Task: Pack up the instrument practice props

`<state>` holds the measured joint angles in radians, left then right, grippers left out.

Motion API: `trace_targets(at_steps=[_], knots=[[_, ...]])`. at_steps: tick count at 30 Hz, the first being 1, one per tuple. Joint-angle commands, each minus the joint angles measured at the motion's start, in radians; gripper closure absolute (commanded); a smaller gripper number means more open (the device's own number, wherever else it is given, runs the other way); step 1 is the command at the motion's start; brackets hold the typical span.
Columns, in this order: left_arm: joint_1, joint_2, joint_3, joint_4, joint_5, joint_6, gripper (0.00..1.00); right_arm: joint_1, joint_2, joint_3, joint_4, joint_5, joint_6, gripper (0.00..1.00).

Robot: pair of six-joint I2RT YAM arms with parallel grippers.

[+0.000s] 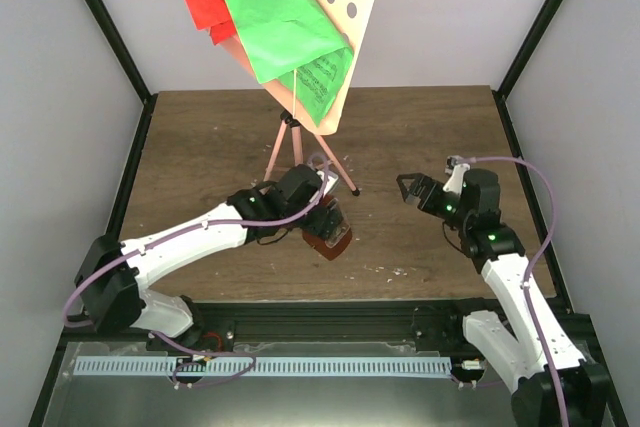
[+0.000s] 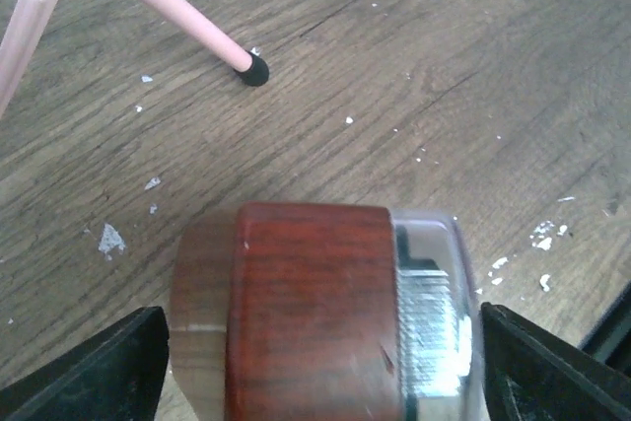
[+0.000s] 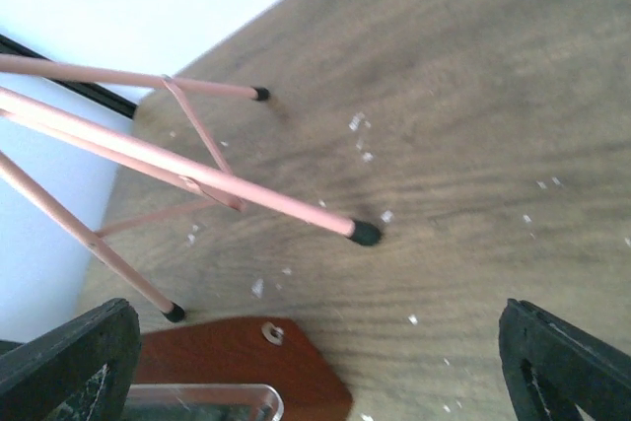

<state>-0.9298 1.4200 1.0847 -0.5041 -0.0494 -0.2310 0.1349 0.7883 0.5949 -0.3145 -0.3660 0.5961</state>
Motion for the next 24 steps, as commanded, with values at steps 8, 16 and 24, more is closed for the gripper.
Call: trace_targets(at_steps=[8, 16, 24], knots=[[0.194, -0.218, 0.022, -0.117, 0.391, 0.033, 0.06, -0.006, 0.094, 0.103, 0.161, -0.213, -0.061, 0.0], [0.497, -0.397, -0.126, -0.085, 0.491, 0.073, 0.06, 0.078, 0.124, 0.164, 0.169, -0.36, -0.249, 0.0], [0.775, -0.461, -0.249, 0.03, 0.421, 0.016, 0.07, 0.384, 0.238, 0.243, 0.186, -0.235, -0.342, 0.0]])
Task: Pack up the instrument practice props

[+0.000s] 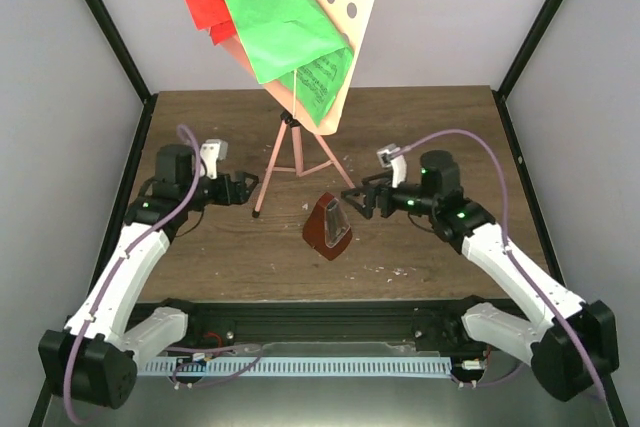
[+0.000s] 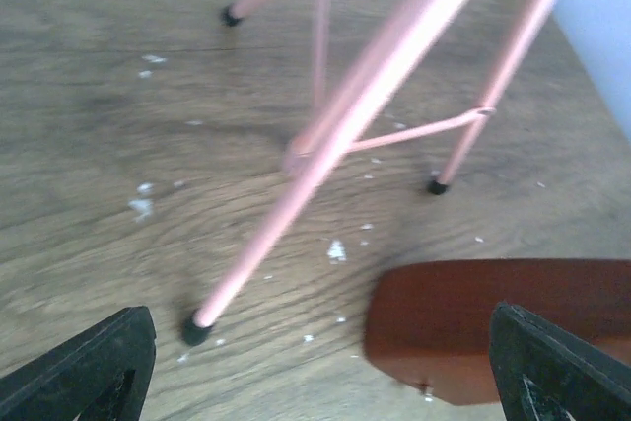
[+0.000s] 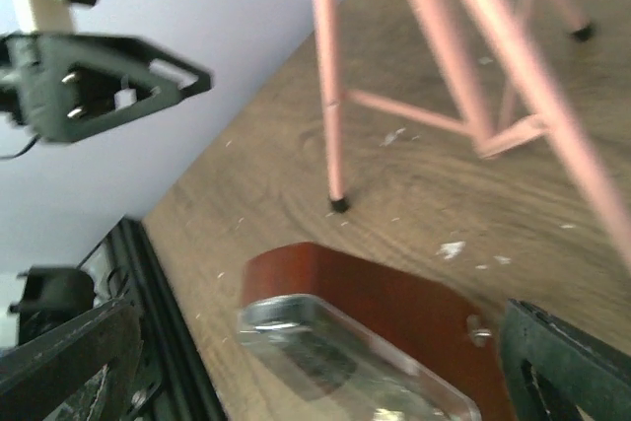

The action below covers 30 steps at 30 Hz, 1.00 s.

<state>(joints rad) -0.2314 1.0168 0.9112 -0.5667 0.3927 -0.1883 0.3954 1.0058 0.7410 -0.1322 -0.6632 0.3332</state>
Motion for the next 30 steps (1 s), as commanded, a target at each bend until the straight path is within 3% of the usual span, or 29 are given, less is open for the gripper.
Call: trace_targets(at_steps=[1, 9, 13, 19, 30], knots=[[0.095, -0.069, -0.094, 0.112, -0.035, -0.024, 0.07, 0.159, 0.022, 0.106, 0.001, 0.093, -0.092, 0.0], [0.128, -0.083, -0.177, 0.196, -0.123, 0.032, 0.07, 0.261, 0.119, 0.193, -0.058, 0.195, -0.22, 0.0], [0.128, -0.085, -0.171, 0.187, -0.171, 0.044, 0.08, 0.303, 0.139, 0.158, -0.055, 0.3, -0.268, 0.0], [0.126, -0.119, -0.164, 0.177, -0.187, 0.048, 0.08, 0.311, 0.218, 0.093, 0.065, 0.255, -0.32, 0.0], [0.103, -0.113, -0.166, 0.167, -0.235, 0.064, 0.09, 0.377, 0.395, 0.105, 0.157, 0.336, -0.32, 0.25]])
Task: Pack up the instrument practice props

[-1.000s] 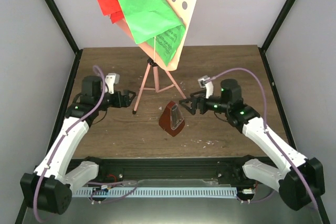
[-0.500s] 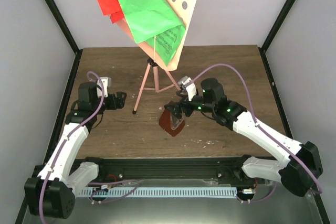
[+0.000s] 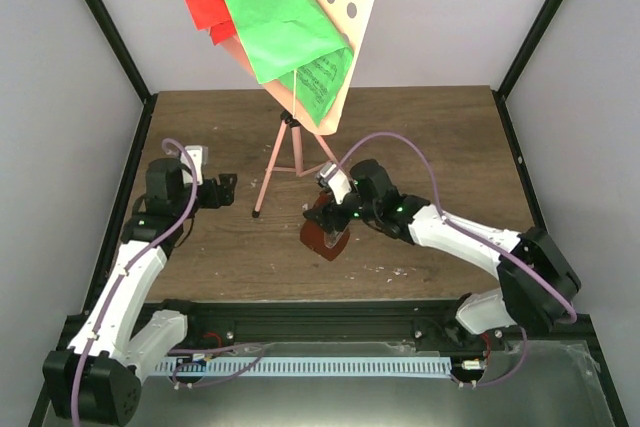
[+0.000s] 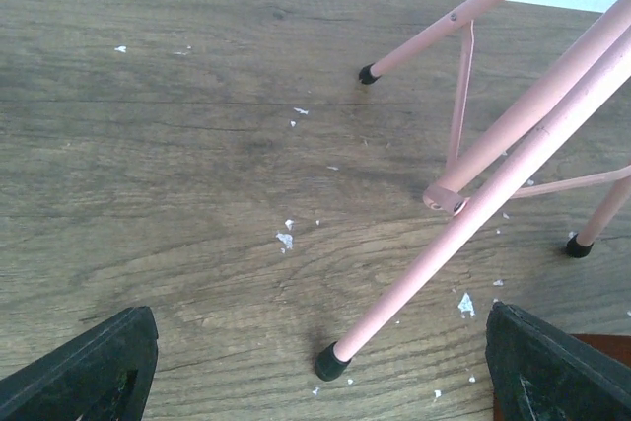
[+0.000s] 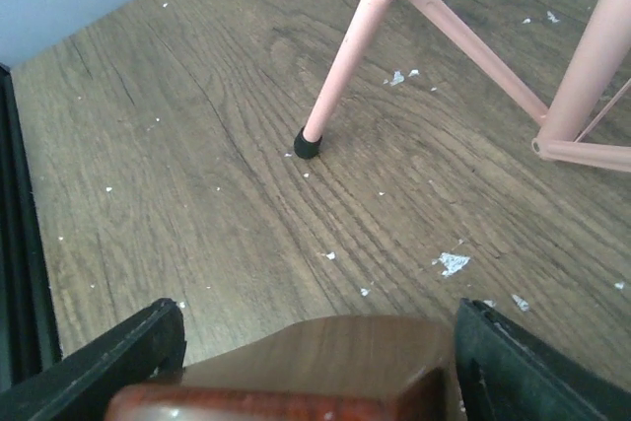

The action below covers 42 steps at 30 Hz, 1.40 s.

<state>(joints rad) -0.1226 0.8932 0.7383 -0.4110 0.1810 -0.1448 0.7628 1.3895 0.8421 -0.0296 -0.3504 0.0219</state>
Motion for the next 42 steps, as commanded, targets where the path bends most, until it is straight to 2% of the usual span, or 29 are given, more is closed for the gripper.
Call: trace_targets(at_steps=[1, 6, 10, 18, 25, 29, 34, 42], knots=[[-0.006, 0.014, 0.007, 0.009, -0.025, 0.022, 0.09, 0.012, 0.009, -0.001, 0.053, 0.026, -0.003, 0.28], [-0.016, -0.012, 0.009, -0.001, -0.039, 0.028, 0.09, 0.053, -0.061, -0.051, 0.036, 0.103, 0.036, 0.39], [-0.021, -0.052, -0.007, 0.003, -0.076, 0.036, 0.08, 0.076, -0.14, -0.07, -0.092, 0.228, 0.125, 0.43], [-0.021, -0.012, 0.006, -0.005, -0.097, 0.038, 0.08, 0.076, -0.301, -0.125, -0.365, 0.608, 0.44, 0.43], [-0.04, -0.027, 0.004, -0.01, -0.097, 0.04, 0.08, 0.067, -0.34, -0.186, -0.394, 0.81, 0.588, 0.42], [-0.042, -0.021, -0.002, -0.002, -0.112, 0.038, 0.08, 0.005, -0.321, -0.218, -0.376, 0.806, 0.646, 0.41], [-0.043, -0.009, 0.004, -0.008, -0.112, 0.04, 0.08, -0.078, -0.325, -0.231, -0.344, 0.86, 0.634, 0.4], [-0.044, -0.013, -0.002, -0.003, -0.138, 0.046, 0.08, -0.256, -0.318, -0.301, -0.176, 0.778, 0.586, 0.38]])
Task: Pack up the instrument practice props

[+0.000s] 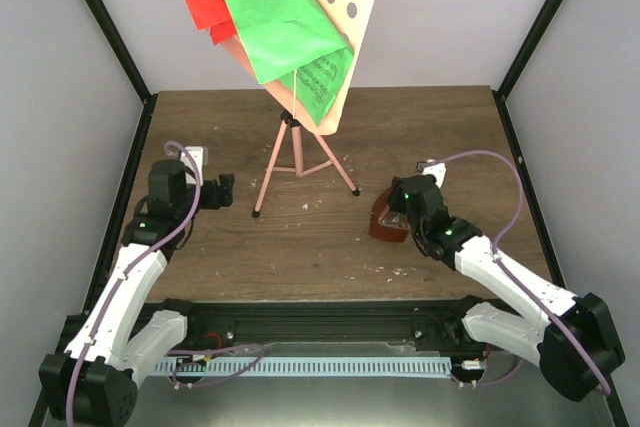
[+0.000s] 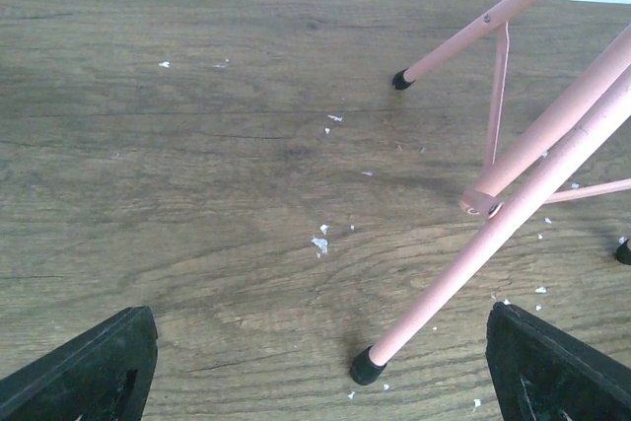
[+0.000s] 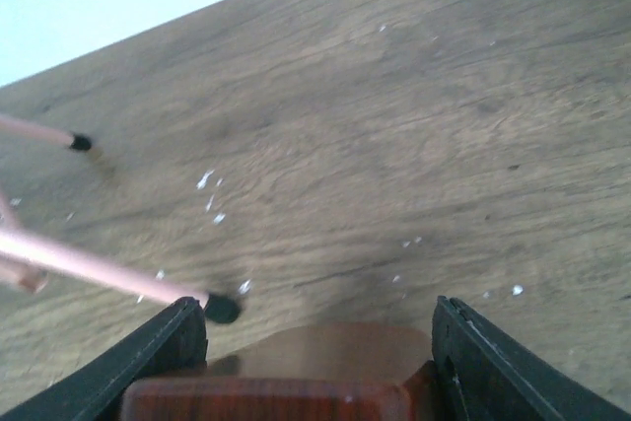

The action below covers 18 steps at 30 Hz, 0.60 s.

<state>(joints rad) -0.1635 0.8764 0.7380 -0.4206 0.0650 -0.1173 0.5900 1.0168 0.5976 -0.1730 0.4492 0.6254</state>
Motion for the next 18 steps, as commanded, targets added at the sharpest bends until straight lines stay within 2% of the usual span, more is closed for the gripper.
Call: trace_targets(at_steps=[1, 9, 14, 18], knots=[[-0.004, 0.013, 0.001, 0.005, -0.019, 0.017, 0.08, -0.105, 0.076, -0.05, -0.006, -0.035, -0.028, 0.38], [-0.004, 0.029, 0.002, 0.007, -0.01, 0.02, 0.08, -0.251, 0.287, 0.019, 0.253, -0.065, -0.146, 0.38], [0.0, 0.053, 0.002, 0.004, -0.027, 0.024, 0.08, -0.35, 0.397, 0.101, 0.329, -0.135, -0.178, 0.38], [-0.001, 0.07, 0.003, 0.003, -0.03, 0.026, 0.08, -0.376, 0.444, 0.149, 0.355, -0.174, -0.192, 0.3]])
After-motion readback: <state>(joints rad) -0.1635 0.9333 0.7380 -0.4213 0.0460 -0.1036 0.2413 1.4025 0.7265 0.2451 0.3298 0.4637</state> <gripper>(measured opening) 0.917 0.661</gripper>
